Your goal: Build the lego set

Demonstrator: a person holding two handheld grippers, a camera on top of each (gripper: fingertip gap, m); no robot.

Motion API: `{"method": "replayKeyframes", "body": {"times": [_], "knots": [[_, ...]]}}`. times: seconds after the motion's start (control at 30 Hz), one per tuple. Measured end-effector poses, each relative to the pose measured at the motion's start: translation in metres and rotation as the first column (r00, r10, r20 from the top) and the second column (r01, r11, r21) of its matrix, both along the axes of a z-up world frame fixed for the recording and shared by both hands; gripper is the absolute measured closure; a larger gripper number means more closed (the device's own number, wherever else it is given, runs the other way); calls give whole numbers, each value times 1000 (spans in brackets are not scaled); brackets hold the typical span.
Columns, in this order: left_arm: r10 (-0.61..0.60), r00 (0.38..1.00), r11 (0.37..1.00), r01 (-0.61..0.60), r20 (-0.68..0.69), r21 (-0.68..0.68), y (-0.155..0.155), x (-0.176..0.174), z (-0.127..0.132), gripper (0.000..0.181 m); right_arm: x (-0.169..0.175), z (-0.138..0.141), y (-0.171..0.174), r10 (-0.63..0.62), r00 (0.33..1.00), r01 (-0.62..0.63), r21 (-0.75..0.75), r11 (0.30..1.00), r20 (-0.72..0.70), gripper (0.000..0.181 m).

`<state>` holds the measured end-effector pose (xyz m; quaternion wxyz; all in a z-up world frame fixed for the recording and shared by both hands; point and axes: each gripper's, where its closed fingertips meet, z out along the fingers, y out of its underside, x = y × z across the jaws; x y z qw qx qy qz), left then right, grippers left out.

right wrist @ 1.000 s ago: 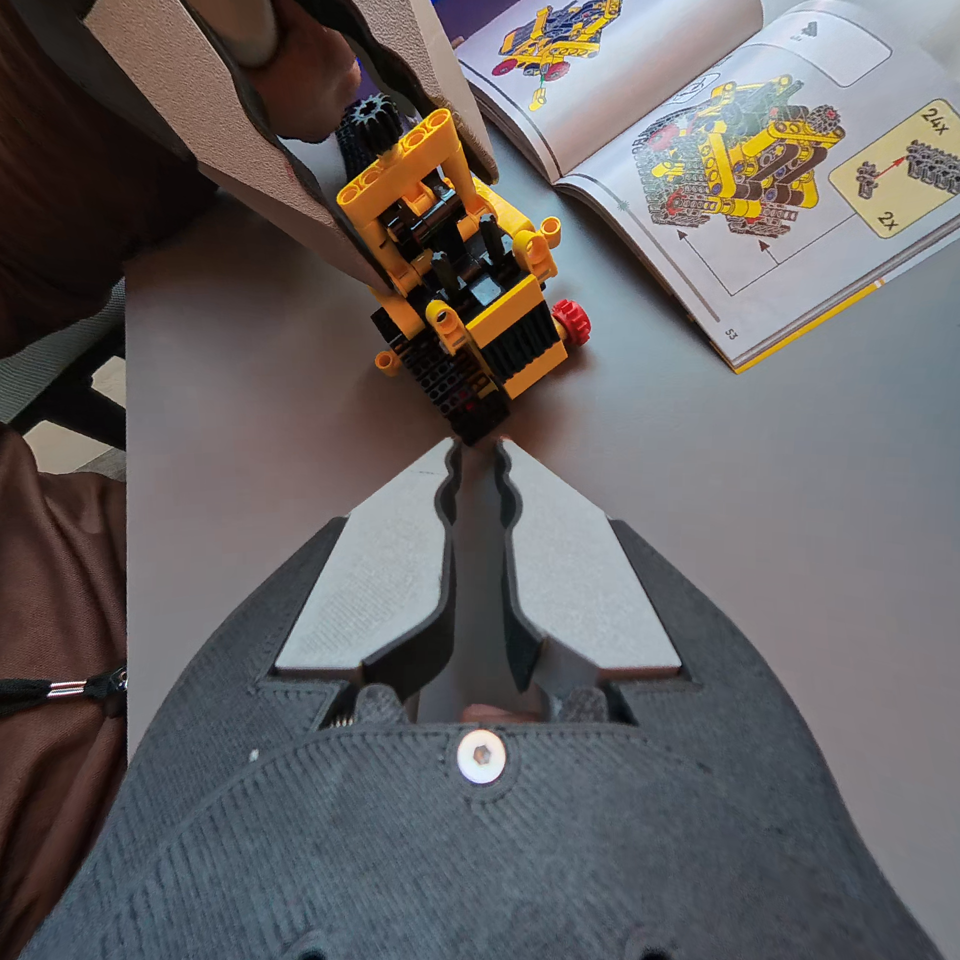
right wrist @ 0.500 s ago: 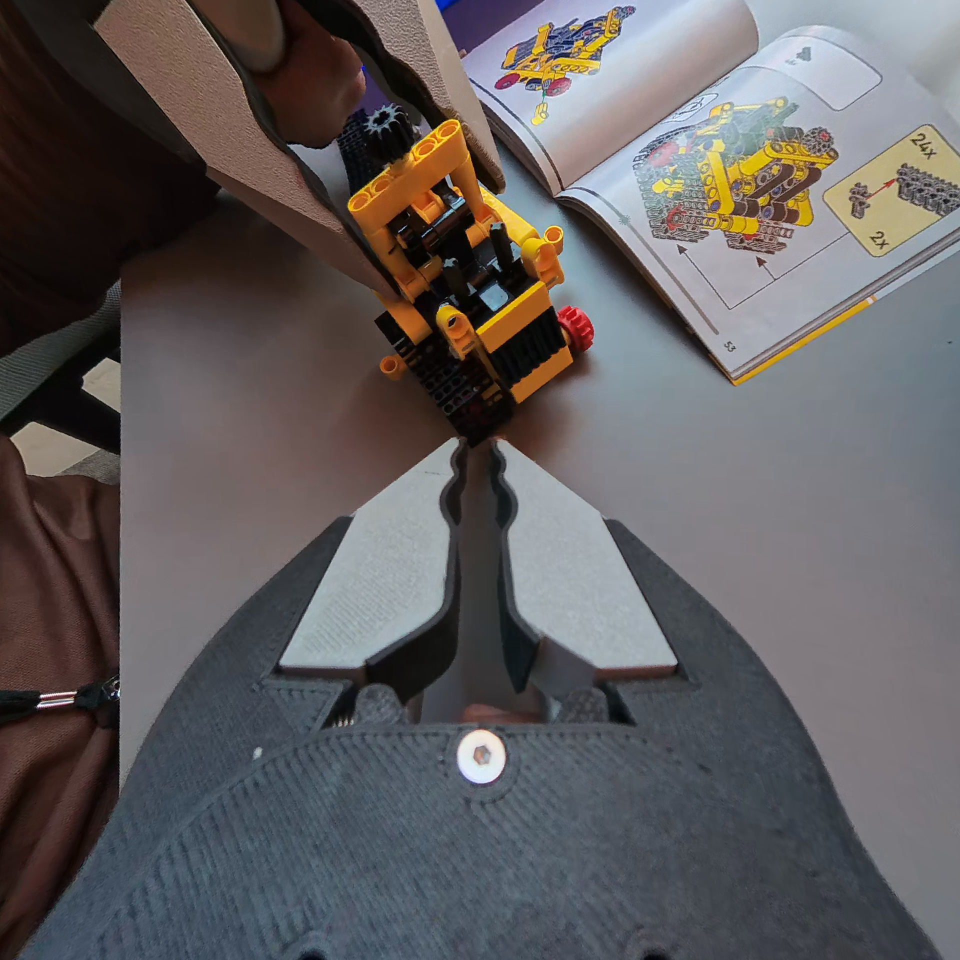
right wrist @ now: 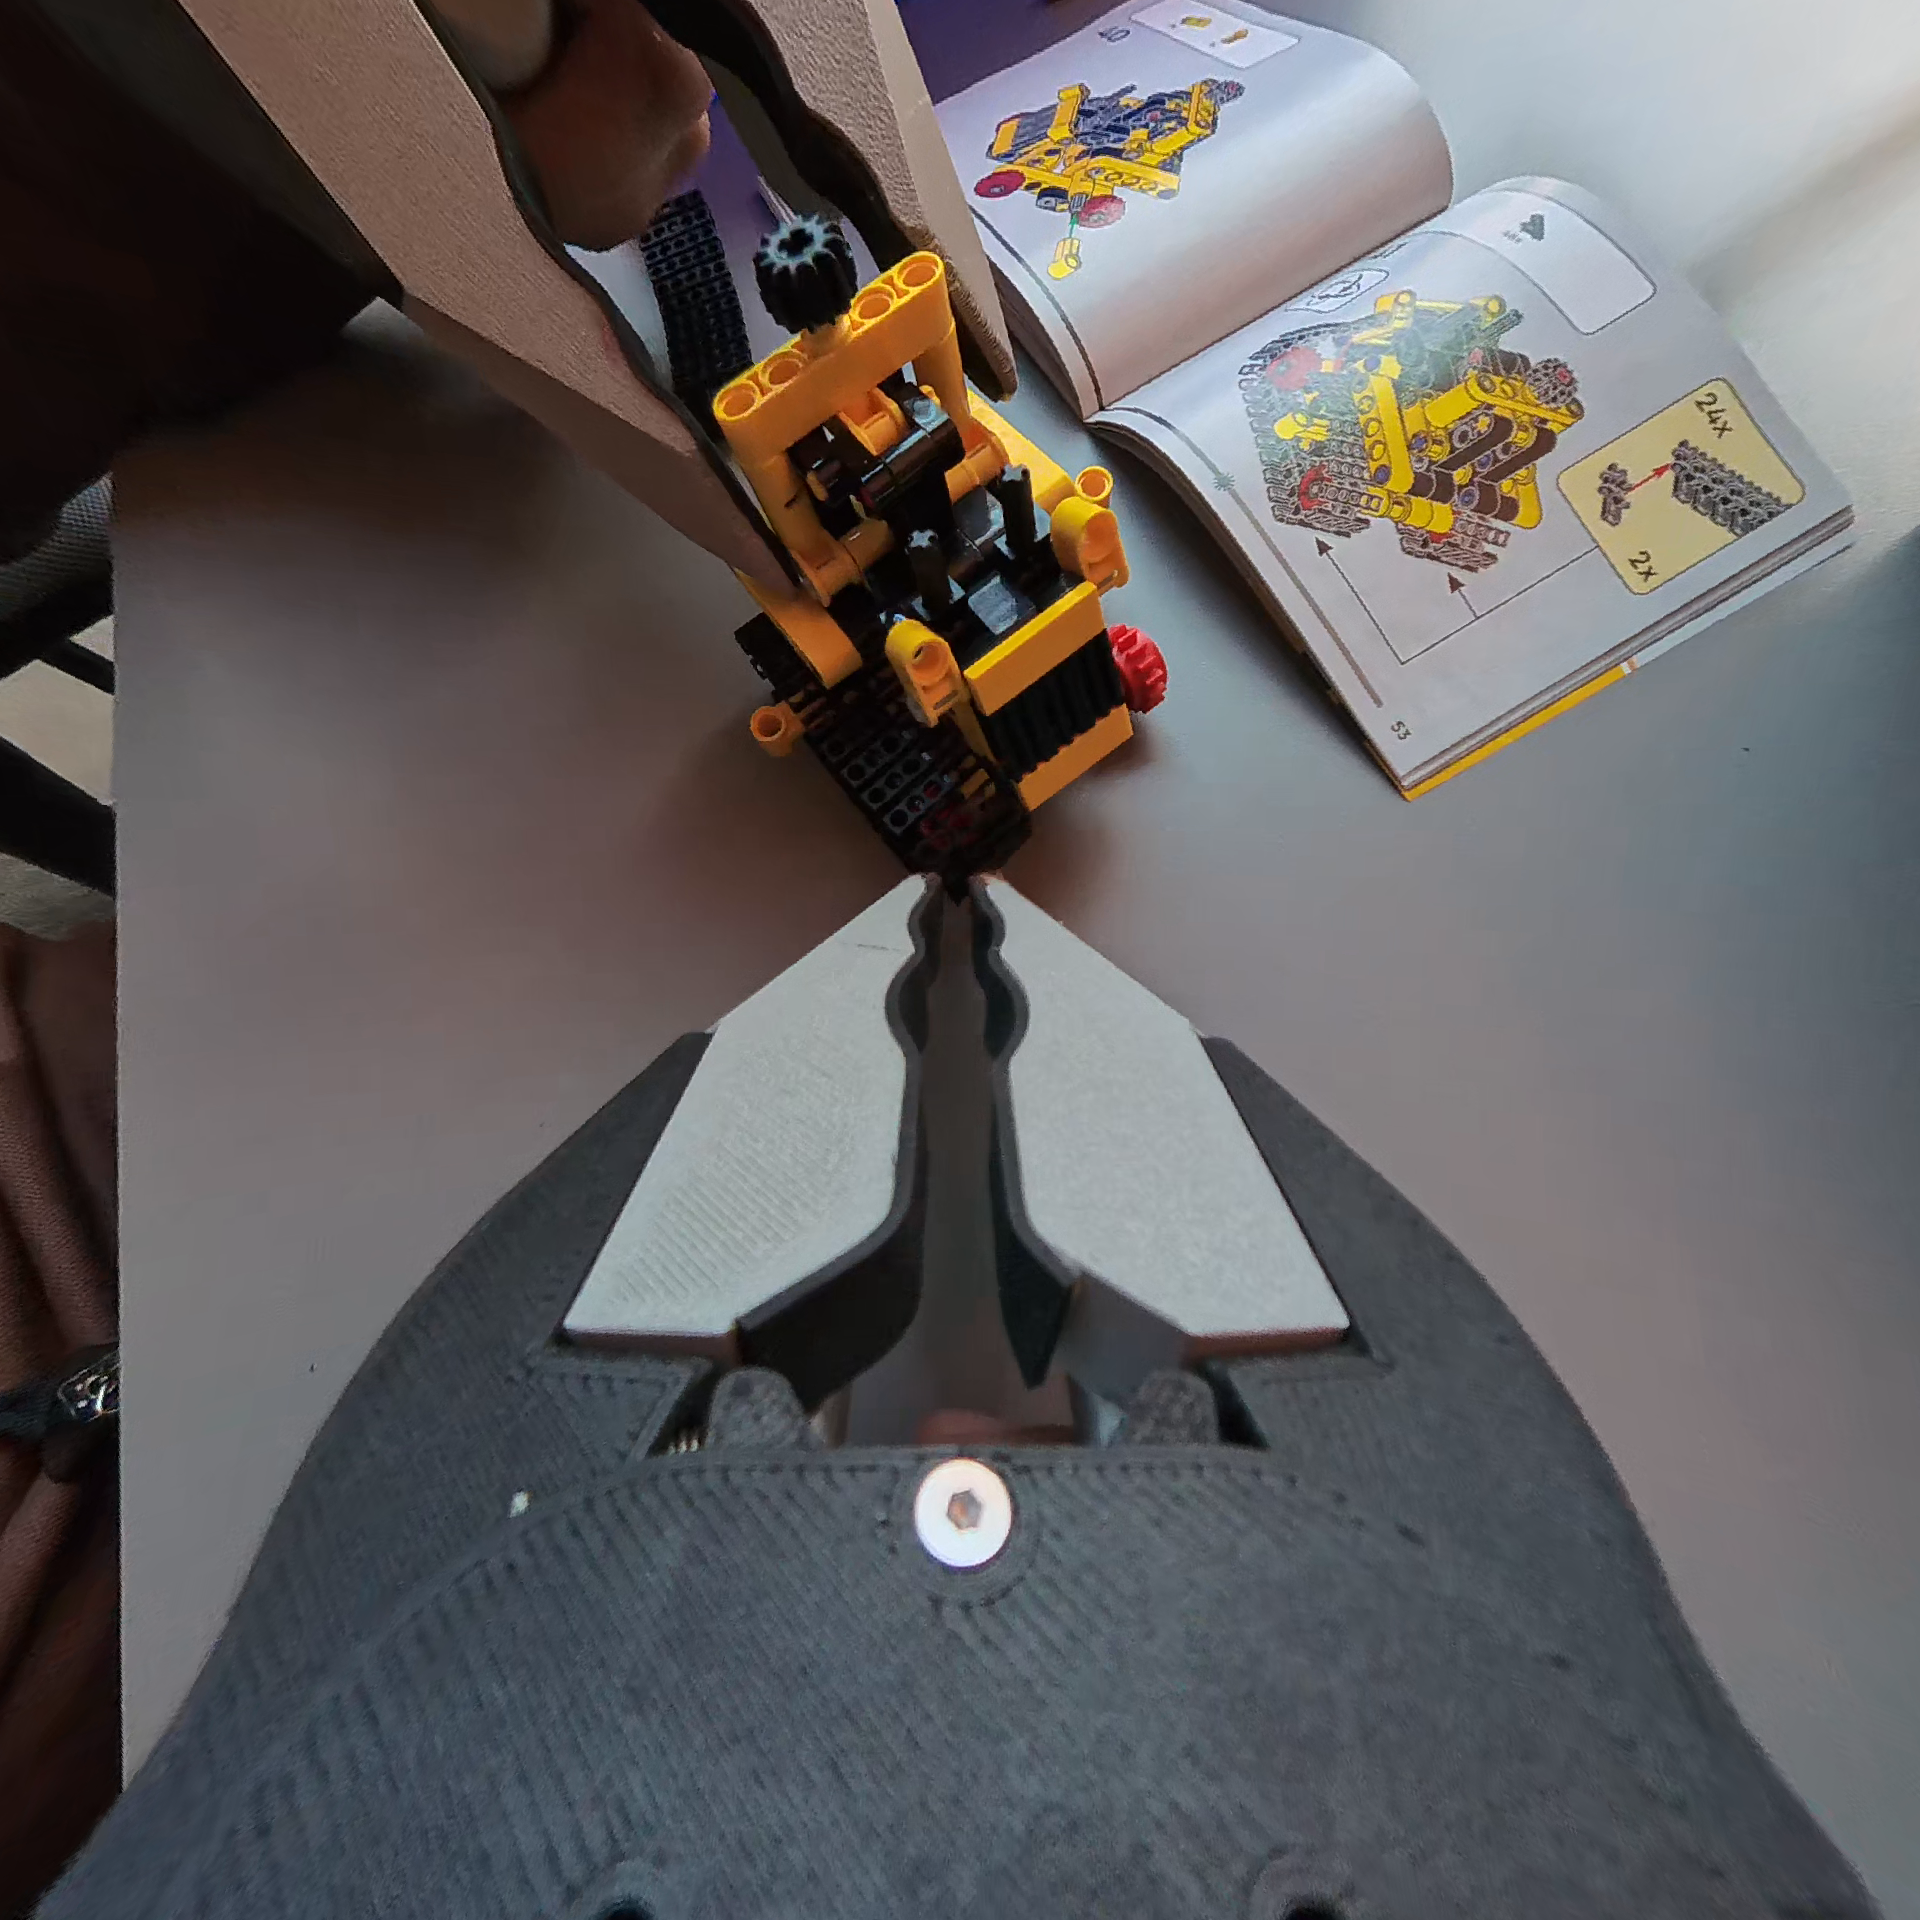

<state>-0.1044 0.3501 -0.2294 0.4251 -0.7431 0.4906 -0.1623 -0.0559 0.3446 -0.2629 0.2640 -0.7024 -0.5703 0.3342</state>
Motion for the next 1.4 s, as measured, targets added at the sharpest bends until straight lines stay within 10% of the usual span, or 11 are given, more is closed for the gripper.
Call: {"method": "replayKeyframes", "body": {"times": [1.4], "knots": [[-11, 1000, 1000, 11, 12, -3, -2, 2, 0, 140, -4, -11, -6, 59, 996, -69, 146, 987, 71, 177]]}}
